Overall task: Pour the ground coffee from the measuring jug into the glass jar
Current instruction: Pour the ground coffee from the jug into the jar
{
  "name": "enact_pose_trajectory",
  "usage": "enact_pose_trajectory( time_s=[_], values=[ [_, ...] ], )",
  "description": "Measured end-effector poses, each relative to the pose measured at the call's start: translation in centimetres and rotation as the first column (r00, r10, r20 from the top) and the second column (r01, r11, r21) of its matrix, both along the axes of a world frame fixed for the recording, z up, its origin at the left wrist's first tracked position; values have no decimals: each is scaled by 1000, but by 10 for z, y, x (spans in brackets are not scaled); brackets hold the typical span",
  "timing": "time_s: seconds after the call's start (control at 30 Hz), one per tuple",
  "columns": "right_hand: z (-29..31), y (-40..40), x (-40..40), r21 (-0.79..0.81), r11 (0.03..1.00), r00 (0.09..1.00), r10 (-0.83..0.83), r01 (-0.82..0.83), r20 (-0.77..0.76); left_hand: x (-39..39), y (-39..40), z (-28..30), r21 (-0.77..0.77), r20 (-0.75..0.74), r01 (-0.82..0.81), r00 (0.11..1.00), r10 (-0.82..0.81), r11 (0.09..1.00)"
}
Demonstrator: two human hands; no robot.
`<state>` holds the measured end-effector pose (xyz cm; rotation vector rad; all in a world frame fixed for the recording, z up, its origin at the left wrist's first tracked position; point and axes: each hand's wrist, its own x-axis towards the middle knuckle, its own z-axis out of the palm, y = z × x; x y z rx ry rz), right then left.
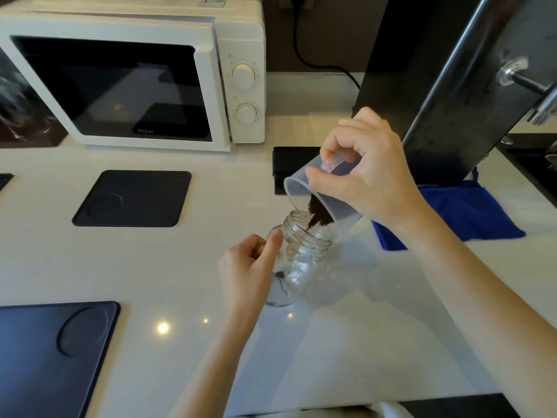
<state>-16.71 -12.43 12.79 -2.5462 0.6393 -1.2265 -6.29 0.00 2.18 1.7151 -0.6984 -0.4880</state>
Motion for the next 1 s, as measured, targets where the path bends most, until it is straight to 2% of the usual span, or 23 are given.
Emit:
enact_pose_trajectory(
  time_s=[0.37, 1.0],
  values=[
    [4, 2, 0, 1, 1000, 999, -15, 16, -36, -2, 1, -2, -1, 48, 1, 999, -1, 1000],
    [7, 8, 1, -20, 1000, 998, -11, 10, -54, -2, 4, -2, -16, 35, 9, 999, -8, 1000]
  ],
)
